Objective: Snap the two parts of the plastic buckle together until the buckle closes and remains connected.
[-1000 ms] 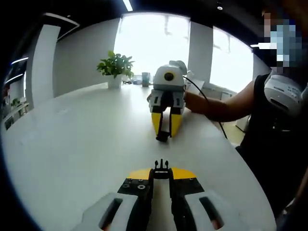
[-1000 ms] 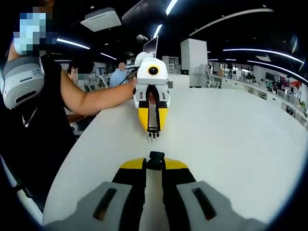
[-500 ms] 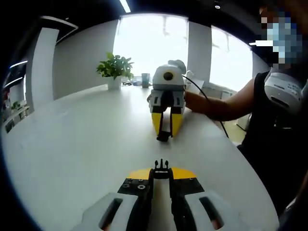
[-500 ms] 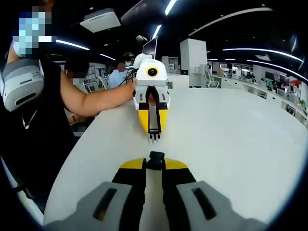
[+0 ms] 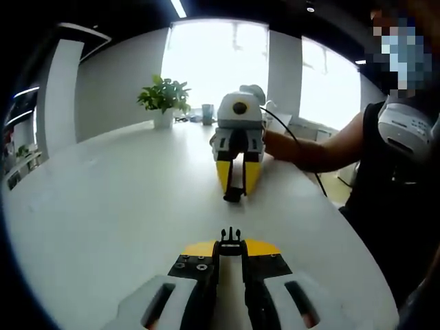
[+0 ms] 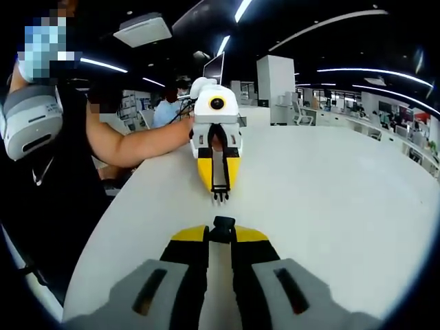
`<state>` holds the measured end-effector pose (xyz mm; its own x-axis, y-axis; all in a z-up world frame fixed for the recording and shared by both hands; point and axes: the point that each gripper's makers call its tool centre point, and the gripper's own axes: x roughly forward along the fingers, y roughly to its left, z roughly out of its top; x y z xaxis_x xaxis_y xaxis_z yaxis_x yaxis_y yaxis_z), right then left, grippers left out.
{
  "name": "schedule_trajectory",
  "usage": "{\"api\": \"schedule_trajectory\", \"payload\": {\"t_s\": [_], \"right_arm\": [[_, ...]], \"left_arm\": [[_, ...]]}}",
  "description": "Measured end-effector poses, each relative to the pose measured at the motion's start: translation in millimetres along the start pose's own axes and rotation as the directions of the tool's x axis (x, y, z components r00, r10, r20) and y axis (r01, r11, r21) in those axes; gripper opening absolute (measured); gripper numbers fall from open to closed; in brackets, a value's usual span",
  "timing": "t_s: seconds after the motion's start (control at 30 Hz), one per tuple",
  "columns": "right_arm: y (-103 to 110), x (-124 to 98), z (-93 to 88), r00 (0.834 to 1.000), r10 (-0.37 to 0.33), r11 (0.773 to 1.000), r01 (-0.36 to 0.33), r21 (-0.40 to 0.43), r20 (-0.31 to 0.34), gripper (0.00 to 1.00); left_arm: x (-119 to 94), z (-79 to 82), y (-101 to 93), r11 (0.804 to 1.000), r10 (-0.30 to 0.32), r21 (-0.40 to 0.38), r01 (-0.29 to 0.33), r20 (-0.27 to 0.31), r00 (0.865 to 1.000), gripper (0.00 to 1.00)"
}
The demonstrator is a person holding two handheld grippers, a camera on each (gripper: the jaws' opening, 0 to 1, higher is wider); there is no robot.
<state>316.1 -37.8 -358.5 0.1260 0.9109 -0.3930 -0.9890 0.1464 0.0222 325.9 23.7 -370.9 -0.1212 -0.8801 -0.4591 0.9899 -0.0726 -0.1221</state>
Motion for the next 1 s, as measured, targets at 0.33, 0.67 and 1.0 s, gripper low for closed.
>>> {"api": "schedule_trajectory", "payload": {"t_s": [0.33,0.67,1.0], "right_arm": [[-0.8,0.0,0.2,1.000,0.000,1.000,0.000,0.002,0.002,0.11],[-0.5,1.2,0.7,1.000,0.001,1.000,-0.001,0.005,0.003,0.11],[0.6,1.8,0.2,1.000,0.005,1.000,-0.005,0.007,-0.003,0.11]], "left_arm": [[0.1,0.0,3.5,1.000,0.005,0.006,-0.005,0.001,1.000,0.11],[1.5,0.0,3.3,1.000,0.000,0.006,0.000,0.007,1.000,0.11],[3.1,-0.5,1.2,1.000,-0.004,0.008,0.004,0.001,1.000,0.11]]}}
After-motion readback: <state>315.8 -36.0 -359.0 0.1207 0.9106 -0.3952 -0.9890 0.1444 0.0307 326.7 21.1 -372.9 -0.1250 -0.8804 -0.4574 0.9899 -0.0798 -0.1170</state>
